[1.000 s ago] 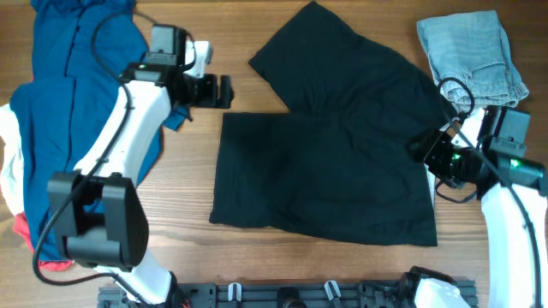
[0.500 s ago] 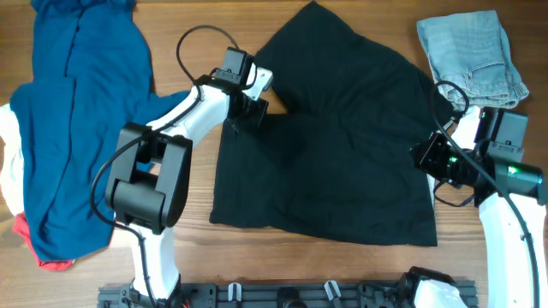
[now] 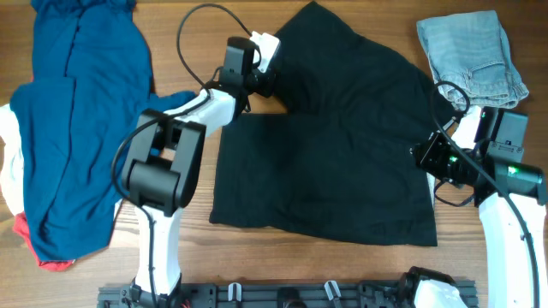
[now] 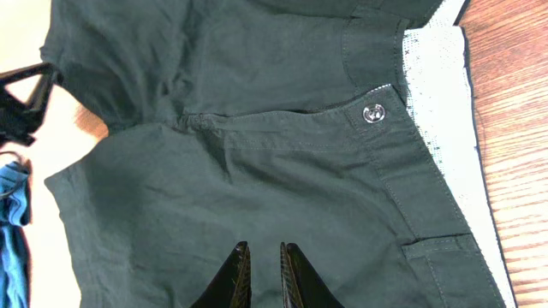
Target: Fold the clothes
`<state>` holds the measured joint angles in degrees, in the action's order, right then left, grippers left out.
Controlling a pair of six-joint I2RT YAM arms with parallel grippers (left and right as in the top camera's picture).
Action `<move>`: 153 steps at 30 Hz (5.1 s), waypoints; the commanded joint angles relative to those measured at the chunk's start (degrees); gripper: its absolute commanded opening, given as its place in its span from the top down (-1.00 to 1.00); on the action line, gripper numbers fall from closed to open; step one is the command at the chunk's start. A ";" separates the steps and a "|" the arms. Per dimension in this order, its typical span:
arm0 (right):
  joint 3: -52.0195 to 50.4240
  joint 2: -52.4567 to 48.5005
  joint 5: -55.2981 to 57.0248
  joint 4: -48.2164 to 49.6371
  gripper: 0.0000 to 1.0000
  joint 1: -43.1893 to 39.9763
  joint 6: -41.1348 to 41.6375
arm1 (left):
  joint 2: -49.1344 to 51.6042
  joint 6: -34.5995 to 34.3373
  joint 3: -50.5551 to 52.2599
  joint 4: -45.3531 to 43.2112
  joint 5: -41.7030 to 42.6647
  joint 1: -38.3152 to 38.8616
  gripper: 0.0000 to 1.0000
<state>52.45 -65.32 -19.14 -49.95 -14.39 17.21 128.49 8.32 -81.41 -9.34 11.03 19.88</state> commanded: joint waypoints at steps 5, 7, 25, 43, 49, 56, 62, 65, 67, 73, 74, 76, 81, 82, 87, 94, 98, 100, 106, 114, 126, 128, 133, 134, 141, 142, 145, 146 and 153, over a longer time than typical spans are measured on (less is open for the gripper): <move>0.52 -0.09 1.53 0.90 0.74 0.31 -0.68 | 5.60 -0.26 -0.26 -0.46 -4.39 0.02 0.81; 0.52 -0.09 1.51 1.22 0.74 0.31 -0.52 | 5.57 -6.71 -0.26 1.77 -17.53 -0.35 0.92; 0.50 -5.33 1.51 5.25 0.22 2.60 -0.24 | 4.46 -25.05 -0.26 23.74 -15.58 -15.54 0.81; 15.17 9.11 -13.73 -15.96 -0.99 2.60 -1.75 | -52.48 -25.14 -0.26 59.17 -12.52 -15.50 -0.95; 14.93 11.19 -13.11 -29.09 -0.93 2.60 -3.80 | -62.12 -32.98 -0.11 82.34 -6.80 -15.50 -0.82; 10.29 11.21 3.06 -30.99 -0.92 2.60 15.26 | -64.30 -55.39 16.50 85.59 -13.49 -15.52 -0.73; -3.96 11.17 -1.66 -22.34 -0.87 2.89 18.97 | -64.37 -71.69 36.33 69.85 -14.78 -15.56 -0.70; -9.97 11.10 -3.41 -16.90 -0.85 5.46 21.27 | -63.91 -71.87 41.70 62.71 -14.47 -15.56 -0.67; -12.68 10.75 -3.28 -13.33 -0.84 8.74 23.26 | -62.88 -71.87 44.37 58.99 -13.79 -15.56 -0.61; -13.75 6.25 -0.09 -7.37 -0.85 20.52 31.50 | -57.11 -71.80 45.97 56.70 -13.64 -18.91 -0.55; -13.75 5.01 0.37 -6.60 -0.85 22.51 32.81 | -55.76 -71.80 46.27 56.65 -13.46 -19.78 -0.55; -13.75 2.45 2.14 -5.70 -0.86 25.79 35.76 | -53.18 -71.82 46.71 56.19 -13.00 -21.29 -0.55; -13.75 -3.72 3.10 -2.91 -0.85 29.99 39.23 | -46.88 -71.78 46.71 53.16 -10.36 -22.29 -0.55; -13.75 -4.72 3.13 -2.95 -0.85 29.99 39.87 | -45.92 -71.80 46.71 52.70 -9.92 -22.29 -0.53; -13.75 -6.47 4.35 -2.58 -0.86 29.99 40.70 | -40.70 -71.56 46.71 49.00 -7.37 -22.29 0.66; -14.64 -6.47 12.48 -3.19 -0.78 29.99 48.83 | -38.82 -70.05 46.71 46.12 -7.41 -22.29 0.92; -16.17 -6.49 14.58 -2.34 -0.76 29.97 49.42 | -38.82 -70.05 46.71 45.90 -7.41 -22.29 0.92; -17.20 -6.49 14.88 -0.68 -0.72 29.97 49.81 | -38.82 -69.99 46.71 45.75 -7.41 -22.29 0.92; -20.04 -7.56 17.31 6.01 -0.63 29.97 52.11 | -38.82 -68.52 46.71 44.63 -7.41 -22.29 0.92; -20.06 -19.34 17.99 11.58 -0.24 29.97 51.91 | -38.82 -68.52 46.71 44.17 -7.41 -22.29 0.92; -13.99 -6.05 18.03 -1.38 0.92 20.31 41.05 | -50.77 -64.00 44.00 44.70 -5.25 -22.36 0.92; -11.28 -0.04 18.05 -4.33 0.92 17.81 36.20 | -56.54 -63.43 43.19 44.63 -5.25 -22.36 0.92; -2.60 11.19 17.66 -12.46 0.91 15.43 29.20 | -74.62 -60.98 42.01 43.28 -5.27 -22.36 0.92; -0.66 12.20 17.70 -14.86 0.91 15.43 29.16 | -78.49 -60.98 41.97 42.38 -5.27 -22.36 0.92; 7.87 13.94 16.28 -28.13 0.91 15.45 27.19 | -96.83 -54.97 40.46 42.60 -5.40 -22.36 0.92; 8.15 14.40 15.41 -29.09 0.92 15.45 26.67 | -97.96 -54.95 39.74 43.60 -5.49 -22.36 0.92; 8.24 16.26 13.99 -30.73 0.91 15.45 26.49 | -99.08 -54.55 38.58 44.76 -5.46 -22.36 0.92; 8.22 16.48 14.16 -30.69 0.91 15.45 26.56 | -98.53 -54.55 38.58 44.72 -5.49 -22.36 0.92; 6.78 12.35 16.39 -25.73 0.91 15.43 28.89 | -81.74 -54.55 38.58 33.05 -5.22 -22.34 0.92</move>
<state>59.40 -50.28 -7.97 -77.38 1.91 45.15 38.57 -47.59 -41.34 29.39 10.44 -1.74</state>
